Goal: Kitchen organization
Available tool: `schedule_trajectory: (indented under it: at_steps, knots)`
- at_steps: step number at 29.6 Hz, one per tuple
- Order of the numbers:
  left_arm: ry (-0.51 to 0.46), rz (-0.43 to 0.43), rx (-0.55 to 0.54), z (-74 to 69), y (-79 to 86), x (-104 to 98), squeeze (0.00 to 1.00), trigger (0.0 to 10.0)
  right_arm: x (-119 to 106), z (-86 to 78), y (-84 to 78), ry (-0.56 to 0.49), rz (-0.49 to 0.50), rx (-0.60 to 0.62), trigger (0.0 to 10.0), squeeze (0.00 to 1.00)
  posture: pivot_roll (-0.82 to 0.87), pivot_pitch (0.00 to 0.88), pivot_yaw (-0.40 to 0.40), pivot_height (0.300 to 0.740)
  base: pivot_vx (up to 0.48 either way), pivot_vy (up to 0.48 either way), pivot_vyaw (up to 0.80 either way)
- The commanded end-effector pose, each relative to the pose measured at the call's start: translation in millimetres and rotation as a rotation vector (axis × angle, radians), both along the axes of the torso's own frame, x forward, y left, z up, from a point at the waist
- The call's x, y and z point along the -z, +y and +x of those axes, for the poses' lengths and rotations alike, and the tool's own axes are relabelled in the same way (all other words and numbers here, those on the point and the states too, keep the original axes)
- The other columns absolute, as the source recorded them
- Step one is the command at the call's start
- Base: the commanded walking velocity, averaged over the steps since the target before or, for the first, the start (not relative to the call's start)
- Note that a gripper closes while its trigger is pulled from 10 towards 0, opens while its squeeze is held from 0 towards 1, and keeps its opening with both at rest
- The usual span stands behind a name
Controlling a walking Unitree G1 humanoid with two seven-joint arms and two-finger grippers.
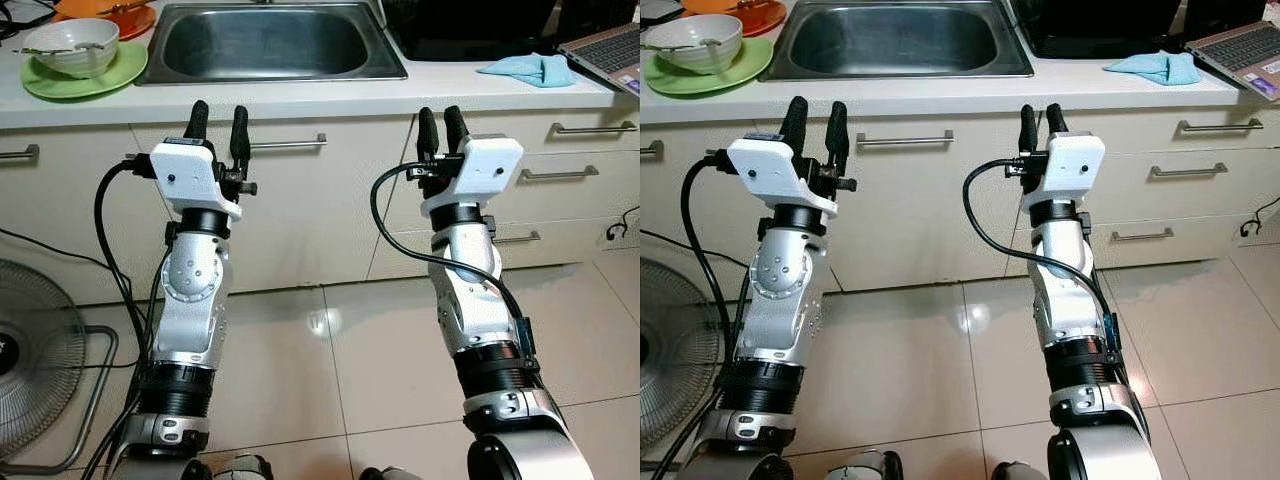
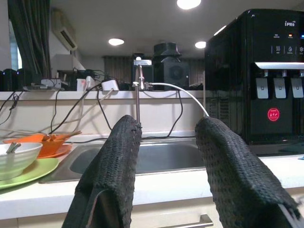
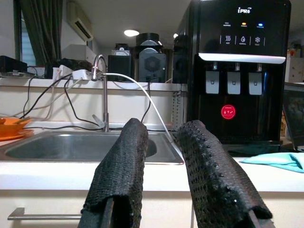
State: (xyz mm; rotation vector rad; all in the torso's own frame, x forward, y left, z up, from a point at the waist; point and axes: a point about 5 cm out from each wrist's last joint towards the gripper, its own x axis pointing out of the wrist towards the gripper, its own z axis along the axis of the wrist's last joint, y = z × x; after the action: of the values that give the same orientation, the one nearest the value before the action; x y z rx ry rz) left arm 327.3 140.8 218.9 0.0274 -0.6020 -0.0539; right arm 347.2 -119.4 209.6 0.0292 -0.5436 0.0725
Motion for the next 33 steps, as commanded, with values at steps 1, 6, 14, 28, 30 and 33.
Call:
schedule_trajectory:
  at_steps: [1, 6, 14, 28, 30, 33]
  knots:
    - [-0.01, 0.005, 0.006, 2.0, -1.8, -3.9, 0.0, 10.0, -9.5, -0.3, -0.8, -0.044, 0.008, 0.001, 10.0, 0.0, 0.1, 0.104, -0.018, 0.74, 0.0, 0.0, 0.0]
    - [-0.007, 0.01, -0.003, 2.7, 0.7, -4.5, 0.0, 10.0, -9.5, -0.6, 2.2, -0.047, 0.01, -0.003, 10.0, 0.0, 0.1, 0.107, -0.014, 0.74, 0.0, 0.0, 0.0]
    - [0.011, 0.021, -0.026, 3.7, 1.7, -2.3, 0.0, 10.0, -2.5, 3.3, -0.3, 0.006, 0.003, 0.006, 10.0, 0.0, 0.11, 0.104, -0.023, 0.74, 0.169, 0.0, 0.06]
    - [0.021, 0.018, -0.029, 4.2, 1.5, -1.1, 0.0, 10.0, -2.1, 5.0, -4.3, 0.025, 0.053, -0.004, 10.0, 0.0, 0.1, 0.1, -0.025, 0.74, 0.352, 0.0, 0.26]
    - [0.024, 0.018, -0.03, 4.4, 1.9, -0.6, 0.0, 10.0, -1.5, 5.5, -4.2, 0.03, 0.043, -0.002, 10.0, 0.0, 0.1, 0.1, -0.025, 0.74, 0.334, 0.0, 0.0]
    - [0.024, 0.016, -0.033, 4.8, 3.2, -0.8, 0.0, 10.0, -0.4, 6.0, -3.8, 0.037, 0.038, 0.003, 10.0, 0.0, 0.11, 0.1, -0.025, 0.74, 0.336, 0.0, 0.0]
